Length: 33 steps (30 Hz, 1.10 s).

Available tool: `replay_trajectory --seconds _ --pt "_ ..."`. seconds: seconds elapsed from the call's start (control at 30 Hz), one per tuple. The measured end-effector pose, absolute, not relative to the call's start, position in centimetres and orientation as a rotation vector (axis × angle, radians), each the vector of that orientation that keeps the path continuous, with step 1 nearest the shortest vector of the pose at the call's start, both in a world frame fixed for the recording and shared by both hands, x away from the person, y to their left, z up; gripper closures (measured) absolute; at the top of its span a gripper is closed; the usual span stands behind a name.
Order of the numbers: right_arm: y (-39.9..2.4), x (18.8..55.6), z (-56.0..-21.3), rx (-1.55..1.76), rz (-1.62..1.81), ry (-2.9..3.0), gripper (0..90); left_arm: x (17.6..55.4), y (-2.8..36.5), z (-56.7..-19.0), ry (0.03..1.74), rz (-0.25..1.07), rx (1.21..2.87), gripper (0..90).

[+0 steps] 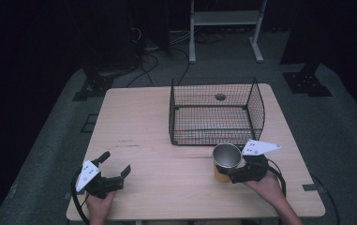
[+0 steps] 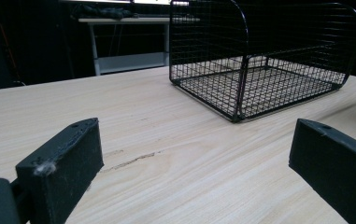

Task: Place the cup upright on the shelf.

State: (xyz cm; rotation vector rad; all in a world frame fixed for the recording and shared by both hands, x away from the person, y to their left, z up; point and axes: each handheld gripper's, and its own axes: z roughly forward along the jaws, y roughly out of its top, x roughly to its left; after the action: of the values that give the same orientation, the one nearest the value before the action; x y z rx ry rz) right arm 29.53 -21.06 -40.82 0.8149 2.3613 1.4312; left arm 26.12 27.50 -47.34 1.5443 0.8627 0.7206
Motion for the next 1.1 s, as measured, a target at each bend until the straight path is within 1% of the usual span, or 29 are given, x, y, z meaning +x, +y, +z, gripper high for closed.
replay_trajectory --seconds 0.23,0.4,1.1 --pt "-22.1 30.8 -38.1 0.815 1.48 2.379 12.0 26.1 27.5 -47.3 0.864 0.721 1.544 2.2" --pt "-22.4 31.7 -36.7 0.814 1.486 2.398 12.0 26.1 27.6 -47.3 0.865 0.72 1.543 2.2" --pt "-22.3 35.0 -33.3 0.808 1.495 2.425 11.9 26.1 27.6 -47.3 0.863 0.719 1.538 2.2"
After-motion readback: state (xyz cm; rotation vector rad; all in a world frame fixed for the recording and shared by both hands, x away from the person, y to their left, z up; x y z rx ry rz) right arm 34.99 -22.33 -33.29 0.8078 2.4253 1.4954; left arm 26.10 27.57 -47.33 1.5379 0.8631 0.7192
